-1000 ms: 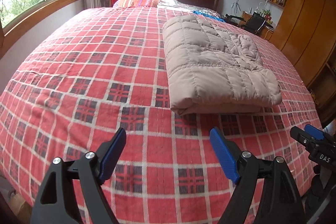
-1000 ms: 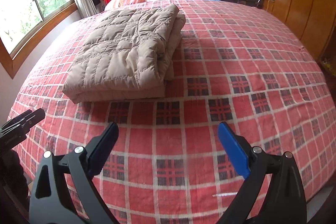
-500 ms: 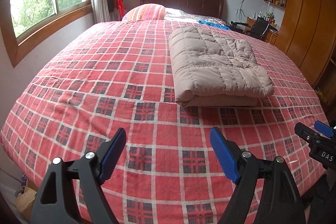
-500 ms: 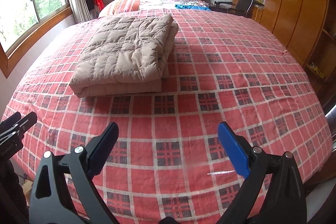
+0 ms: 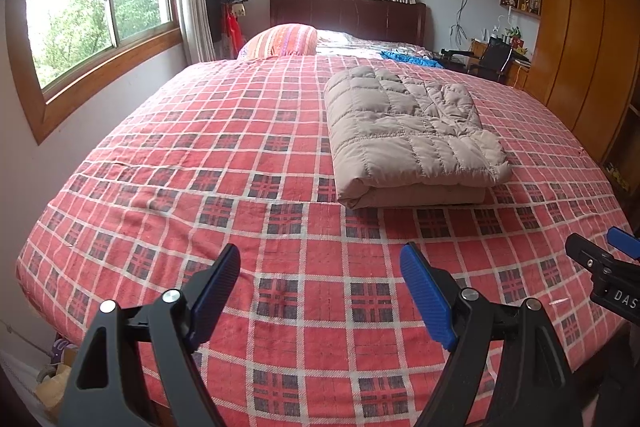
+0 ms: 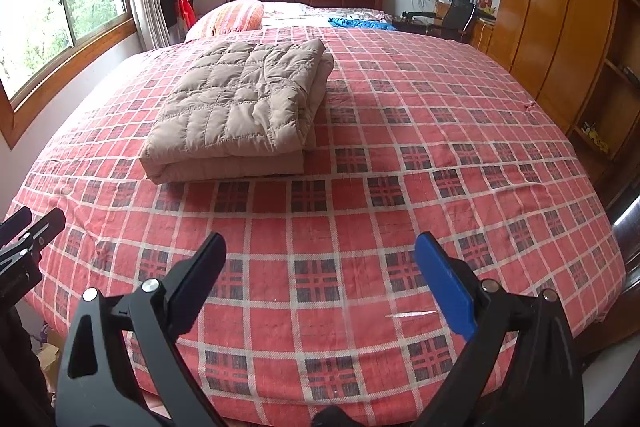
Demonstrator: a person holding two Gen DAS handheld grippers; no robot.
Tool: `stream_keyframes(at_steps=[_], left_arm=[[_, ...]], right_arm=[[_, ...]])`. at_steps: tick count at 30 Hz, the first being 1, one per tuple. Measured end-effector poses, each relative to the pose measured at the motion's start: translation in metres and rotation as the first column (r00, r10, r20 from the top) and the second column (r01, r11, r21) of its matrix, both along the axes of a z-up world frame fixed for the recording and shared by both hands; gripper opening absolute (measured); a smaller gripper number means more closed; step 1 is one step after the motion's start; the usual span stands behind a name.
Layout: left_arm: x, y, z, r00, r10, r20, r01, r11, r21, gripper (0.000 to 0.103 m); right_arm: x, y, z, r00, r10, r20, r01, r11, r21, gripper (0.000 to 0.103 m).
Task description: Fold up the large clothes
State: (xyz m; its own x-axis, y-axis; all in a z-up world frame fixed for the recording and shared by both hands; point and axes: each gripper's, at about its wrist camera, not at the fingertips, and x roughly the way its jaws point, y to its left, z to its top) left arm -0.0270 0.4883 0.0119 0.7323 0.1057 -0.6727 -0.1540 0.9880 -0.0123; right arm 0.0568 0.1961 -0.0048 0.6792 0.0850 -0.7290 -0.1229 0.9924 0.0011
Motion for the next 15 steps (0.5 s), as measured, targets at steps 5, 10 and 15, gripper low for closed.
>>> stream_keyframes(at_steps=[5,10,15], left_arm=[[-0.0011,-0.0018,0.0007,1.000,-0.004,0.001,0.004,1.000,0.005,0.082],[-0.0010,-0.0021,0.0005,1.000,-0.005,0.000,0.005,1.000,0.005,0.082],[-0.0009,-0.0021,0.0003,1.000,-0.005,0.000,0.005,1.000,0.006,0.082]], right_arm=[[-0.0012,0.0011,0.0000,1.000,-0.004,0.000,0.004,1.000,0.000,0.095],[-0.0009,0.0012,-0.0008,1.000,0.001,-0.006,-0.001,1.000,-0.002,0.095],[-0.0013,0.0020,-0.0006,1.000,0.003,-0.007,-0.003,1.000,-0.001,0.095]])
